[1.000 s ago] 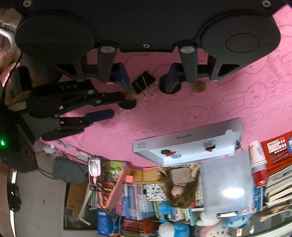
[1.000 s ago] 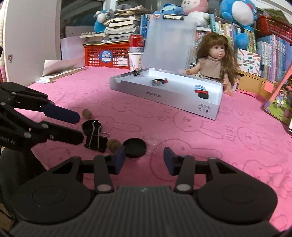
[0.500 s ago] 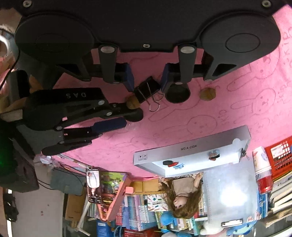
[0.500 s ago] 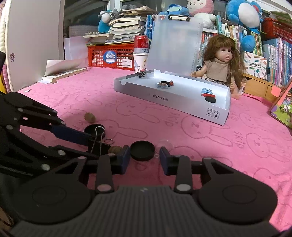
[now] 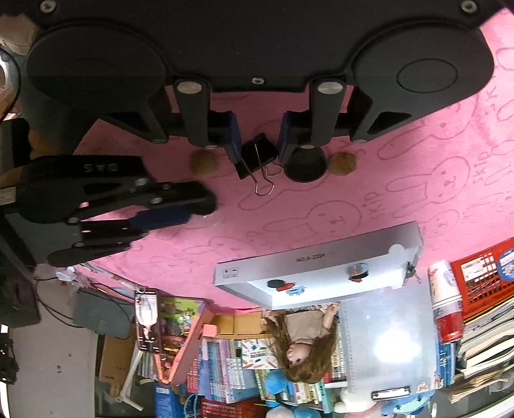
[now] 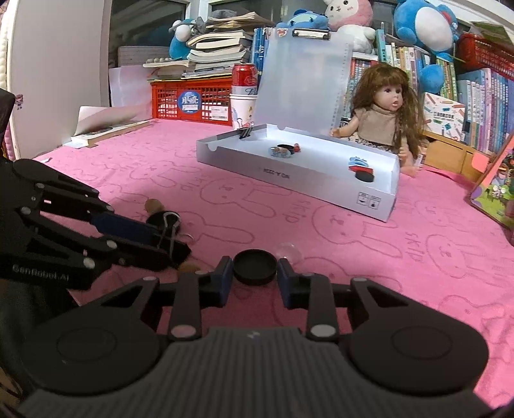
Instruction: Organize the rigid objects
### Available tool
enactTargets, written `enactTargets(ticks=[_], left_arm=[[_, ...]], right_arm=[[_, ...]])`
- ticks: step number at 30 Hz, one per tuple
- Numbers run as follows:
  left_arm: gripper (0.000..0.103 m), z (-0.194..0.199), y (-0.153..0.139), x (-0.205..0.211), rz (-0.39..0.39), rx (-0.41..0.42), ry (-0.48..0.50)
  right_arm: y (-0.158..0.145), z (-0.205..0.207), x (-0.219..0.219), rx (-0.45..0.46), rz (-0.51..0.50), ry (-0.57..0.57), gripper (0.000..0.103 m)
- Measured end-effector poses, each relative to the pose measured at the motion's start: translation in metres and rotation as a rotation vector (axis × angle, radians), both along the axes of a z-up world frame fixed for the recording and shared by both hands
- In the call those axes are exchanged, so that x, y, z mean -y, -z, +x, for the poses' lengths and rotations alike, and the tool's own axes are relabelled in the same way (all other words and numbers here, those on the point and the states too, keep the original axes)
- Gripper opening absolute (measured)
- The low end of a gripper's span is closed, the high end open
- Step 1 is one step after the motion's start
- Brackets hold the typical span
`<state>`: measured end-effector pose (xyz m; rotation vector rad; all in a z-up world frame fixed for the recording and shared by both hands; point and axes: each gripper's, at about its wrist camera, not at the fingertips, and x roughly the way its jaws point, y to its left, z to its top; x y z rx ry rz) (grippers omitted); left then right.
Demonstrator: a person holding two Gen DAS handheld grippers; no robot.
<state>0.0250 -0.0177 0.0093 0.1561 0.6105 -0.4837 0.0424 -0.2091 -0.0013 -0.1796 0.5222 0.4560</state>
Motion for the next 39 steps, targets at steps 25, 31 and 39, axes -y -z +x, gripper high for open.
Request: enactTargets(ticks=[25, 31, 39], left_arm=[[0.036, 0.013, 0.001, 0.024, 0.024, -0.009, -0.220], [0.035, 0.015, -0.001, 0.024, 0.021, -0.004, -0.215], [0.035, 0.019, -0.011, 0.025, 0.004, 0.039, -0.207]], right_arm=[[0.003, -0.007, 0.012, 0.000, 0.016, 0.053, 0.036], [0.005, -0.006, 0.014, 0.000, 0.026, 0.058, 0.036], [0.005, -0.005, 0.015, -0.001, 0.030, 0.065, 0.038]])
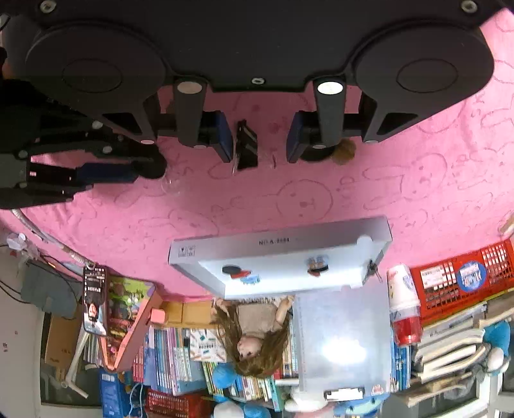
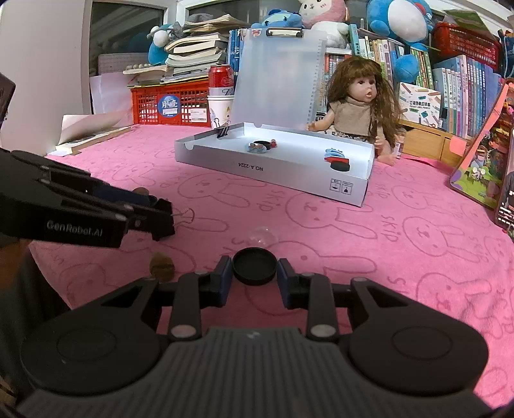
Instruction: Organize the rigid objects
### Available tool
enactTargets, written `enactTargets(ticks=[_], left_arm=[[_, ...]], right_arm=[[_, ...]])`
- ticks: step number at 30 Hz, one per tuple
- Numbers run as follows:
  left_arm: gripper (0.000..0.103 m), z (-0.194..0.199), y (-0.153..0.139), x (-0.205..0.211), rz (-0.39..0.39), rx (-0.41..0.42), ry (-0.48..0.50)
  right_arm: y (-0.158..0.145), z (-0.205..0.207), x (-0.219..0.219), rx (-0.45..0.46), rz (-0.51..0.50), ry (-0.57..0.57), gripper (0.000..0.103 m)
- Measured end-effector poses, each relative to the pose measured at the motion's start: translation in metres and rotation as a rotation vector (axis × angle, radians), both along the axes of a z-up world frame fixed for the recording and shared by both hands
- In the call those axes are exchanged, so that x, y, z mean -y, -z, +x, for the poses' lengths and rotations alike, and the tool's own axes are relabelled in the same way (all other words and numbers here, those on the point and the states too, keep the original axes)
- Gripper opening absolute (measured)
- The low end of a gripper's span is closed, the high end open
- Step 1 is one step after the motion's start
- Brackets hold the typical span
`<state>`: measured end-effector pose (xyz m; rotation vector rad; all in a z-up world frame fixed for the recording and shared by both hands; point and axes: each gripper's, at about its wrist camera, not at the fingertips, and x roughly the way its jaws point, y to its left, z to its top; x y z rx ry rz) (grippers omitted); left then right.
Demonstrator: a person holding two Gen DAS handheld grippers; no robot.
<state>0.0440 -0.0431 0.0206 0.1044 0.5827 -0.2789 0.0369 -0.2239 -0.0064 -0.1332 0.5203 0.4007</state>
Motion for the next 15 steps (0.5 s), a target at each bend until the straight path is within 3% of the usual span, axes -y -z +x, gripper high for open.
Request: enactTargets(ticks=[5, 15], left_arm=[[0.036, -0.005, -0.007, 0.003, 0.043, 0.085, 0.007], [0.037, -0.005, -0.004, -0.019, 0.110, 0.078, -0.054]], right_arm=[[0.000, 0.000, 0.001, 0.000, 0.000, 0.001, 0.038], [0.001, 0.001, 0.002, 0.001, 0.001, 0.002, 0.038]])
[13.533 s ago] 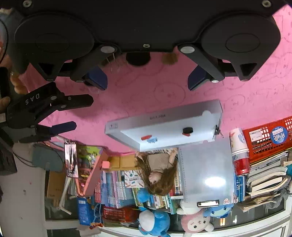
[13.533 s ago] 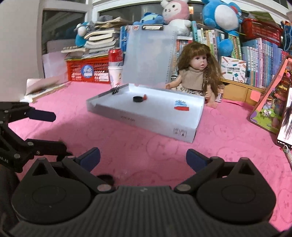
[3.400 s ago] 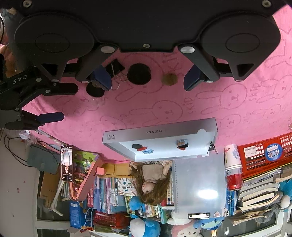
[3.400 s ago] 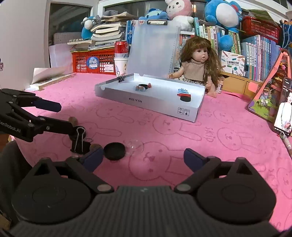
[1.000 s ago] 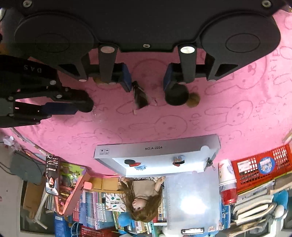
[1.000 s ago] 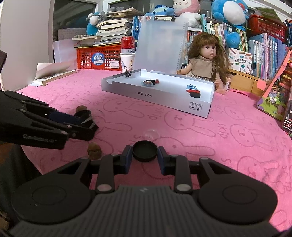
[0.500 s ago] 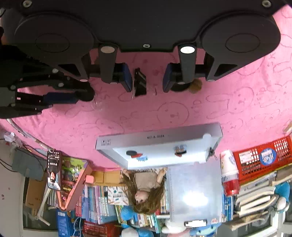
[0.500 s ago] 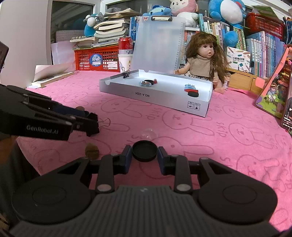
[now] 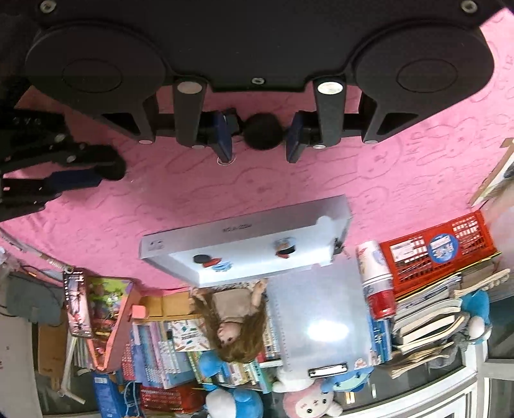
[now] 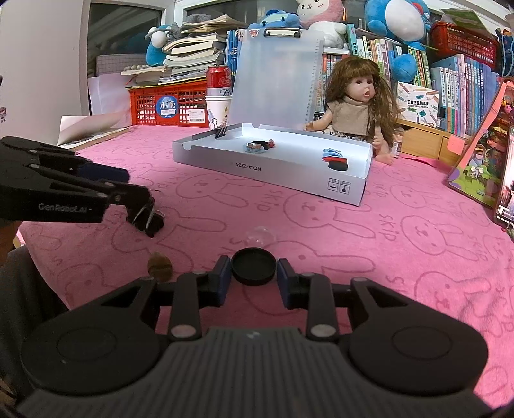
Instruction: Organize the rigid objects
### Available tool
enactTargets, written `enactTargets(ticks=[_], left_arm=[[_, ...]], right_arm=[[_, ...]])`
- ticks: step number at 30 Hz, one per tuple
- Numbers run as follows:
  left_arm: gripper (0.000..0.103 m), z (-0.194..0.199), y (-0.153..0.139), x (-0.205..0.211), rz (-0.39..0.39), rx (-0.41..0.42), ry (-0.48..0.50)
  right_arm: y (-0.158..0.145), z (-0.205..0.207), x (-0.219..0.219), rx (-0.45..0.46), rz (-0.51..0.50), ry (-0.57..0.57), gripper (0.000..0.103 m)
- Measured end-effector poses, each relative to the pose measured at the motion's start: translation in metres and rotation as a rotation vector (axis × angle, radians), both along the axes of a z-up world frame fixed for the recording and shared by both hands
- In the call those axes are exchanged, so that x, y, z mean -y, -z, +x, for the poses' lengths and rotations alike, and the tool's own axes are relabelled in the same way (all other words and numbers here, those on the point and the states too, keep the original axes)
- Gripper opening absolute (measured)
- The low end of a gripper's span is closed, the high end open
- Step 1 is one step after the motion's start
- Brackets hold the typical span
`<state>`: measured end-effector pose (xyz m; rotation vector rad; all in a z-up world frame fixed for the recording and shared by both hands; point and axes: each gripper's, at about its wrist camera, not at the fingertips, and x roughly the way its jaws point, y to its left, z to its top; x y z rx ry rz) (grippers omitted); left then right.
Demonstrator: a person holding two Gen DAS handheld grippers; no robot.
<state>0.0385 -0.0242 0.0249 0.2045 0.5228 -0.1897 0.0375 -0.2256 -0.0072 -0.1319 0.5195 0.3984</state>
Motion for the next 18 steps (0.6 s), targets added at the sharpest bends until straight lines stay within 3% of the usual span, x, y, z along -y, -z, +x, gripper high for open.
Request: enactTargets(ticks=[4, 13, 18], left_arm=[[0.037, -0.002, 0.001, -0.010, -0.008, -0.015, -0.025], [0.037, -0.009, -0.007, -0.003, -0.130, -0.093, 0.014], [0.041, -0.002, 0.000, 0.007, -0.133, -0.135, -0.032]], right_arm=[[0.000, 0.000, 0.000, 0.000, 0.000, 0.000, 0.038], [0.000, 0.000, 0.000, 0.003, -0.002, 0.007, 0.038], [0.000, -0.002, 0.002, 0.006, 0.004, 0.017, 0.038]])
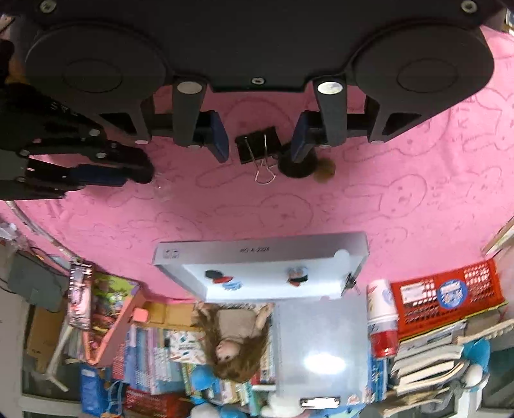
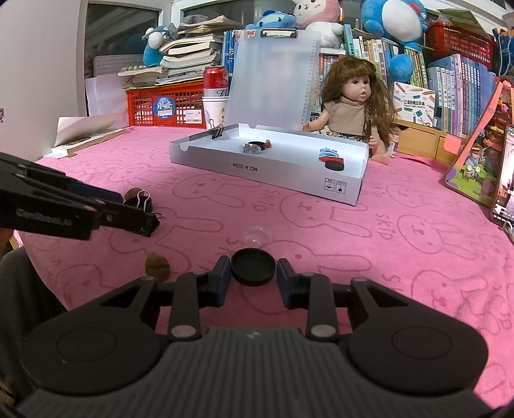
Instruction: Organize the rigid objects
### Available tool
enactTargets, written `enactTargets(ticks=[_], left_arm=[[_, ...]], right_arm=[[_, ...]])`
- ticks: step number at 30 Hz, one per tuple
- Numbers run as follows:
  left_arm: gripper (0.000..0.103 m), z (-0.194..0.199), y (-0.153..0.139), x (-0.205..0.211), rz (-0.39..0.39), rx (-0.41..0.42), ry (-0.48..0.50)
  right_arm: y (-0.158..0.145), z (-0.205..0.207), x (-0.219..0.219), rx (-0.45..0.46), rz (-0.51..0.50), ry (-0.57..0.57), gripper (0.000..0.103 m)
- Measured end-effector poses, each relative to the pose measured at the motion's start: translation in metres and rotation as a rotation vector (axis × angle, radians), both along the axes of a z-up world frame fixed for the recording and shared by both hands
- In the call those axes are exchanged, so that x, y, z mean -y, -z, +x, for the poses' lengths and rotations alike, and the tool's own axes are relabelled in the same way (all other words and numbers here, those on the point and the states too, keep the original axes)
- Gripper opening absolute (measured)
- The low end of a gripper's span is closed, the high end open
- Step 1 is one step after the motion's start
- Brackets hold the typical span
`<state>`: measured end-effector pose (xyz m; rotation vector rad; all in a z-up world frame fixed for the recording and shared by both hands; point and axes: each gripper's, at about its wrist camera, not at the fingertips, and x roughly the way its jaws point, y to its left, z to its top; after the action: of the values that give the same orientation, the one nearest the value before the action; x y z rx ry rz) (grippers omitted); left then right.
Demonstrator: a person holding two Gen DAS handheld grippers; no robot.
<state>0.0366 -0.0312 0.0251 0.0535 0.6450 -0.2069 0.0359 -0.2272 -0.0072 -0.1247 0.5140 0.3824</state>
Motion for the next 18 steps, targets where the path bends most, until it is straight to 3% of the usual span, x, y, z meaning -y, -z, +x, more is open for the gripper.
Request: enactTargets(ticks=[6, 11, 18], left_arm=[[0.042, 0.008, 0.005, 0.007, 0.017, -0.020, -0.028], [0.034, 0.014, 0.009, 0.010, 0.010, -0.055, -0.031], [0.033, 0.015, 0.010, 0.011, 0.017, -0.044, -0.029]], right_arm=[[0.001, 0.000, 0.003, 0.002, 0.010, 0.009, 0.038], [0.002, 0.001, 0.005, 0.011, 0.018, 0.033, 0.038], [0.001, 0.003, 0.014, 0.015, 0.051, 0.086, 0.035]])
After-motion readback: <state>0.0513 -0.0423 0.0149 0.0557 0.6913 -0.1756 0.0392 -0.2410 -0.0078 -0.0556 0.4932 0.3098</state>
